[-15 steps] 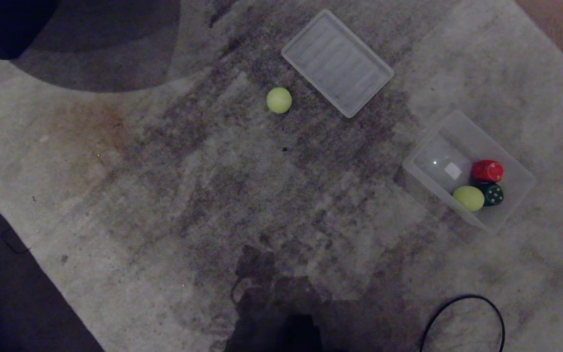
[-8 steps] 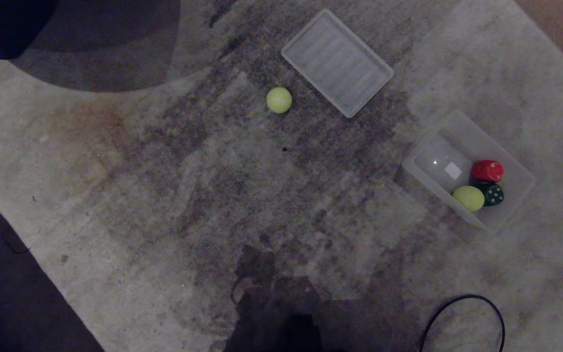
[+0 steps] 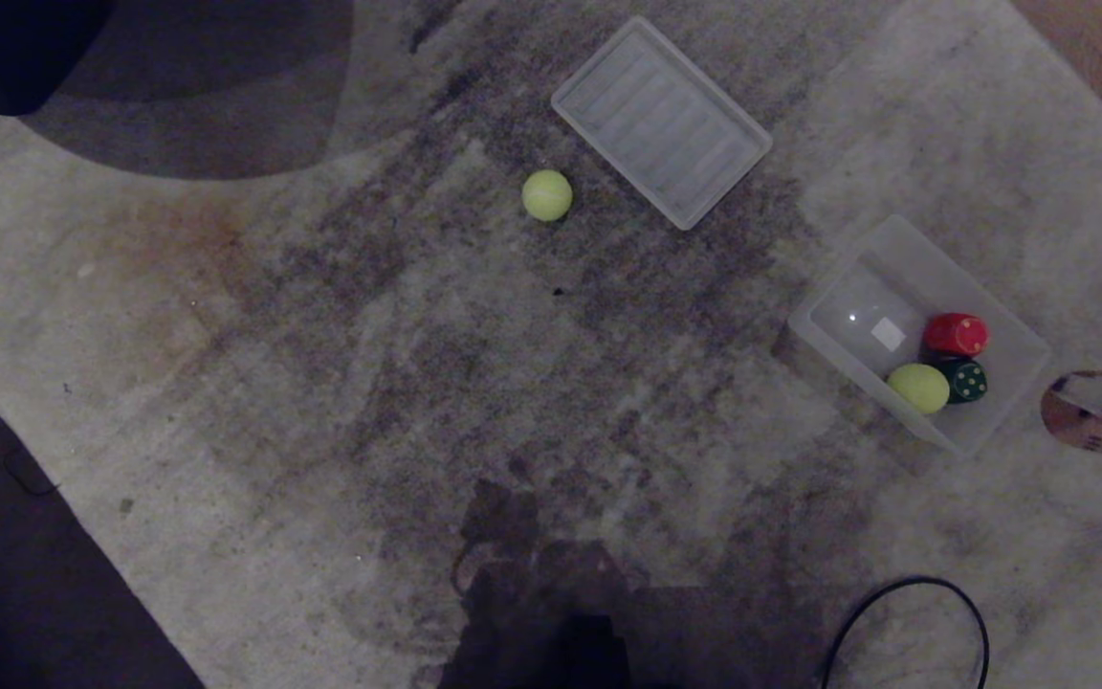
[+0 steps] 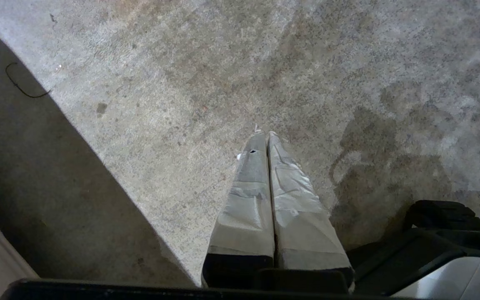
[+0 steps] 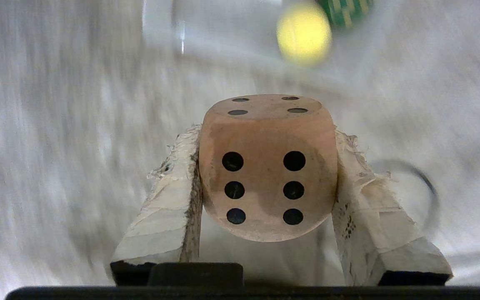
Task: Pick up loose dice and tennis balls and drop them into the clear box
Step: Put the toys in the box
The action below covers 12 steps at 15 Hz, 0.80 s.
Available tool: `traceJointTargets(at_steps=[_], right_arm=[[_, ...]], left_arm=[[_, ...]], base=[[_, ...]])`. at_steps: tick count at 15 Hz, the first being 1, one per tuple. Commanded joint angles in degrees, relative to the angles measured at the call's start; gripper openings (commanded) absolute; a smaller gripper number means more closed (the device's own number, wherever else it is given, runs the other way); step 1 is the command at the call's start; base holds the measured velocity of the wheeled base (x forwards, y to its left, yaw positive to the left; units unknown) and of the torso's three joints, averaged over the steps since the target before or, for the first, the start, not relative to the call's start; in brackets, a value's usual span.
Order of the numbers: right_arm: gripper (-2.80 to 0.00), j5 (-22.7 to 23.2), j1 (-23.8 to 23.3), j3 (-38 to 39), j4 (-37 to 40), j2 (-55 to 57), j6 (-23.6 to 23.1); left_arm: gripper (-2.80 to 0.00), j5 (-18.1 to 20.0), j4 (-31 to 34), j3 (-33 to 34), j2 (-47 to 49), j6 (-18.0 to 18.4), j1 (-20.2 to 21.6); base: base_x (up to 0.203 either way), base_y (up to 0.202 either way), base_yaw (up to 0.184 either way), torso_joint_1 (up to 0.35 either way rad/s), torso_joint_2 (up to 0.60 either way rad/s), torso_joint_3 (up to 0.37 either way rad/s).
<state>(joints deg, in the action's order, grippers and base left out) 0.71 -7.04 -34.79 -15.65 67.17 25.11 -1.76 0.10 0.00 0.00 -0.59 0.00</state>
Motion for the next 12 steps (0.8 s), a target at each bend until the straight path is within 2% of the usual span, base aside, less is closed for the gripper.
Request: traceJointTargets(at_steps=[1,5,9,12], right_arm=[[-2.8,0.1,-0.5,-7.0,-8.5,19.3,2.2],[-2.8,0.2,1.0,-14.6,-29.0,38.2,4.1],[-2.8,0.3,1.5,-23.4,-41.9,49.6,4.8],[-2.8,1.6,1.4,-24.1,-43.5,52.1,4.9]], left_arm=[[-2.8,0.0,0.0,0.1,0.1,0.0,0.0],[-2.8,0.0,0.0,0.1,0.0,0.0,0.0],[-2.8,0.0,0.0,0.1,0.0,0.0,0.0],[-2.8,0.0,0.0,0.1,0.1,0.0,0.0]], base=[[0.0,0.0,0.0,0.0,0.0,0.0],[0.0,0.0,0.0,0.0,0.0,0.0],[0.0,0.0,0.0,0.0,0.0,0.0],[0.0,0.0,0.0,0.0,0.0,0.0]])
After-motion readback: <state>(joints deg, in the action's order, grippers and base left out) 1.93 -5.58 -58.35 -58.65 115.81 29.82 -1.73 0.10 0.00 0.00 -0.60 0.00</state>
